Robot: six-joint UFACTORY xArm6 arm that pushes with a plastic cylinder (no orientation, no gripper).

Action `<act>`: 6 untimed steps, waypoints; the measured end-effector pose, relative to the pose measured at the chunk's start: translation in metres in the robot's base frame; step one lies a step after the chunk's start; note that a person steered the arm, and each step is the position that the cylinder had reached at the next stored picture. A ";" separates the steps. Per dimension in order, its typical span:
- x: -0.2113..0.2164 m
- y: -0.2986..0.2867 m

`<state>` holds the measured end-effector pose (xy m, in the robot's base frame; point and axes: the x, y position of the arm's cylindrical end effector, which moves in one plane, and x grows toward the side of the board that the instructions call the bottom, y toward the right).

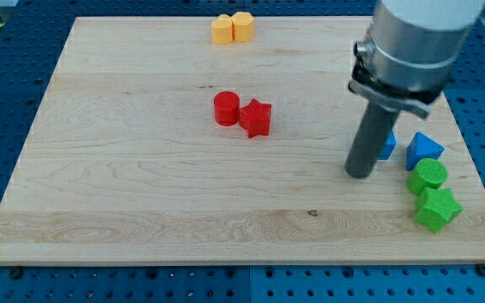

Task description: Slightly move the blue cube to the top

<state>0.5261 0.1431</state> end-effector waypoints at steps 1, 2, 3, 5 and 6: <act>0.002 0.018; -0.018 0.024; -0.041 0.024; -0.083 0.024; -0.091 0.010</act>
